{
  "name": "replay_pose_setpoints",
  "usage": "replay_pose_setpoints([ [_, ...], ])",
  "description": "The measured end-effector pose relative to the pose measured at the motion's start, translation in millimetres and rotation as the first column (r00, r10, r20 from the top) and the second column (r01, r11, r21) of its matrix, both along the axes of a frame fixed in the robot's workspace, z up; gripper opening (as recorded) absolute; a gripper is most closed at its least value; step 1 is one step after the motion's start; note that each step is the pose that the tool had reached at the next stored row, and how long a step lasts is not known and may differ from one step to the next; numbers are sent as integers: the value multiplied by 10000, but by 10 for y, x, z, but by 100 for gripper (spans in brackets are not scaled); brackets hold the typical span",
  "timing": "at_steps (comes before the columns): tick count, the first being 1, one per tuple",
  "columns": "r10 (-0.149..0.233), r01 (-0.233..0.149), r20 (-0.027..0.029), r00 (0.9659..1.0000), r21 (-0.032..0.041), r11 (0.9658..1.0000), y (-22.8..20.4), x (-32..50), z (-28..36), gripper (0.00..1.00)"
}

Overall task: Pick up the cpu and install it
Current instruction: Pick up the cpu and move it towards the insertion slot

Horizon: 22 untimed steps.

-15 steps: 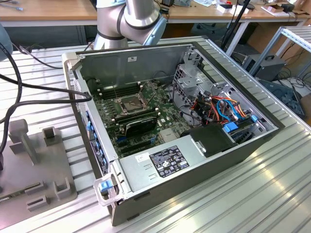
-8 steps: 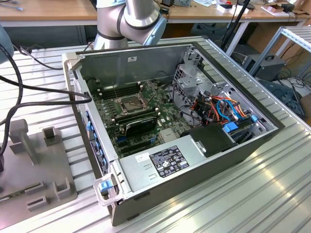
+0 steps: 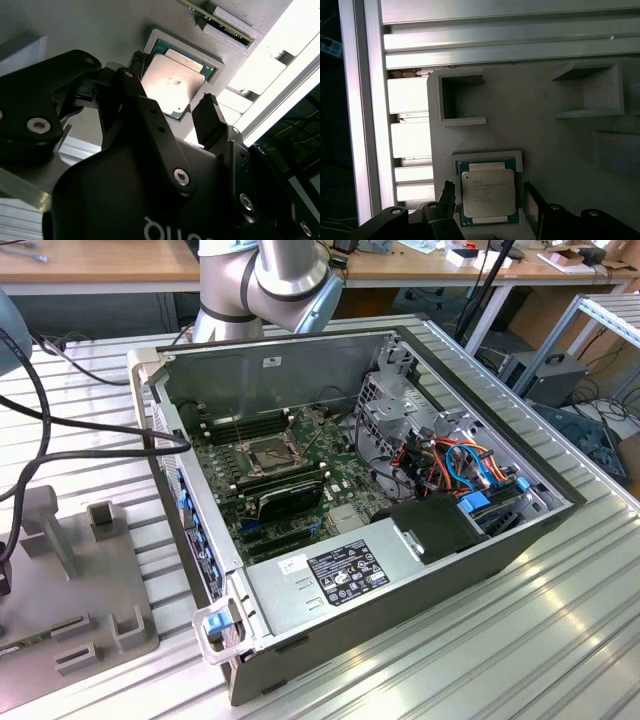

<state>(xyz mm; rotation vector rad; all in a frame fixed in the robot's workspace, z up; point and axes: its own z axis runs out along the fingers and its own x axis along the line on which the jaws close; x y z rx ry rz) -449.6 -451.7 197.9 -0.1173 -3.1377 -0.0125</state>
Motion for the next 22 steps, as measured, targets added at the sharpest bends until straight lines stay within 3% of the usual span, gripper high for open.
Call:
replay_pose_setpoints([
  [3, 0, 0, -1, 10000, -51, 10000, 3, 3, -7, 66],
  [5, 0, -1, -5, 10000, -141, 9999, 5, 4, -15, 66],
  [7, 1, -1, -6, 10000, -185, 9998, 7, 5, -19, 66],
  [13, 0, 0, -4, 10000, -184, 9998, 12, 5, -20, 66],
  [22, 59, -59, -5, 10000, -227, 9997, 74, 7, -40, 66],
])
